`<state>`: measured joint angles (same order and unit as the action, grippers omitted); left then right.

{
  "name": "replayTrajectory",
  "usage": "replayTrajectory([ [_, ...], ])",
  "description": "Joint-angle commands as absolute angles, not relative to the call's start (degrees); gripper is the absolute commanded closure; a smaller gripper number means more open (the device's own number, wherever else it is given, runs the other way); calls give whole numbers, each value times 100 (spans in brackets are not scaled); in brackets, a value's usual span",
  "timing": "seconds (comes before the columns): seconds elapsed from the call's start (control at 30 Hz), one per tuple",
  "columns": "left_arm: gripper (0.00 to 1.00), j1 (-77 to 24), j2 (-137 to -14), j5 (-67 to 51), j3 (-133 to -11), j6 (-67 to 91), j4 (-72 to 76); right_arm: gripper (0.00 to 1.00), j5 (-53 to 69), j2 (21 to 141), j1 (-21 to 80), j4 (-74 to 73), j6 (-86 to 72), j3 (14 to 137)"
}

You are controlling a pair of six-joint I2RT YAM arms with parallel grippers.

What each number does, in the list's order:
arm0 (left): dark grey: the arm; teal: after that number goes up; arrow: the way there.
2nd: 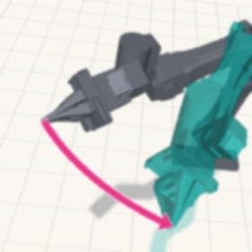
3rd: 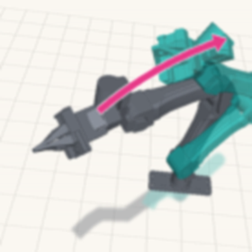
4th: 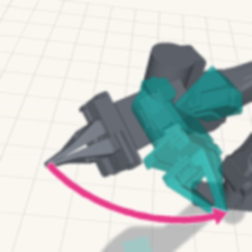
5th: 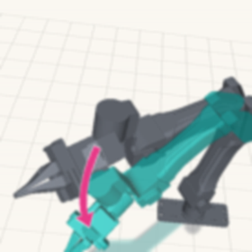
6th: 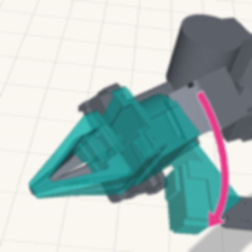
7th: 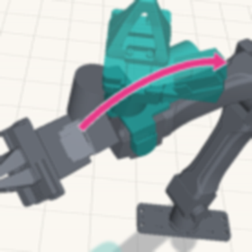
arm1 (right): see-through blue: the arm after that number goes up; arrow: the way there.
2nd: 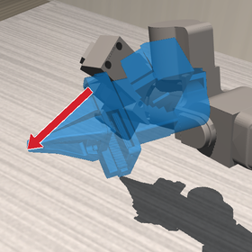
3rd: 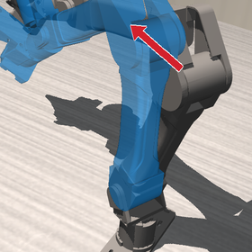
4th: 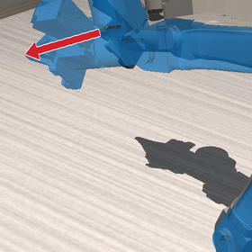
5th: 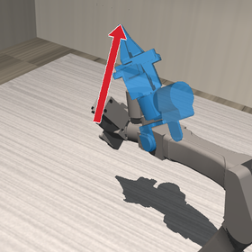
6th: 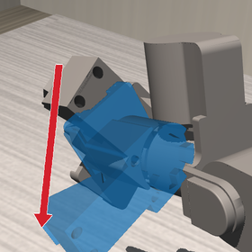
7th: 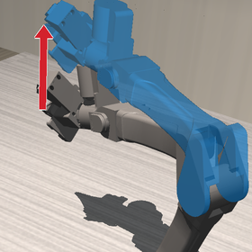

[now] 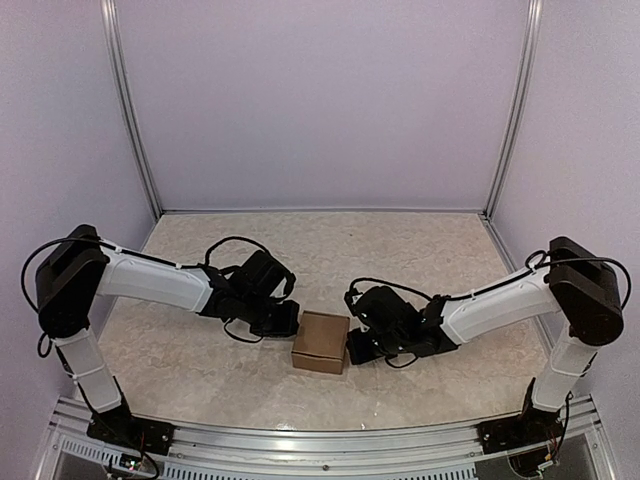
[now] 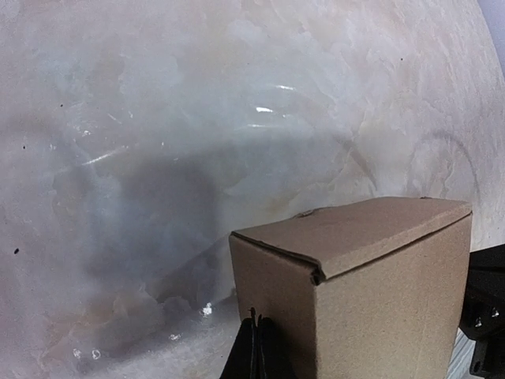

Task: Fold the paper box

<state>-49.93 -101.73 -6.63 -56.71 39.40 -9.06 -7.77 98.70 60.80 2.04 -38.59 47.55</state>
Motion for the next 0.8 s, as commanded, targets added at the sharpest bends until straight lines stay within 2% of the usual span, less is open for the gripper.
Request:
replayTrajectory([
  [0.0,100,-4949,-10131,-1022,-5730,3862,-786,100,-824,10164,5970,560,-3744,5211],
  [0.33,99,-4655,-10072,-439,-5929,3592,-1280,100,-685,10325,5607,417,-3521,5452],
  [0.43,89,-4611,-9951,-242,-5950,3532,-1470,100,-788,10189,5574,288,-3462,5373],
  [0.6,66,-4554,-9683,224,-5988,3431,-1905,80,-1101,9819,5486,40,-3316,5177],
  [0.63,61,-4553,-9632,324,-6000,3402,-1993,72,-1204,9741,5471,-74,-3275,5149],
  [0.77,51,-4558,-9275,679,-5975,3255,-2286,59,-1693,9280,5441,-475,-3015,5034],
])
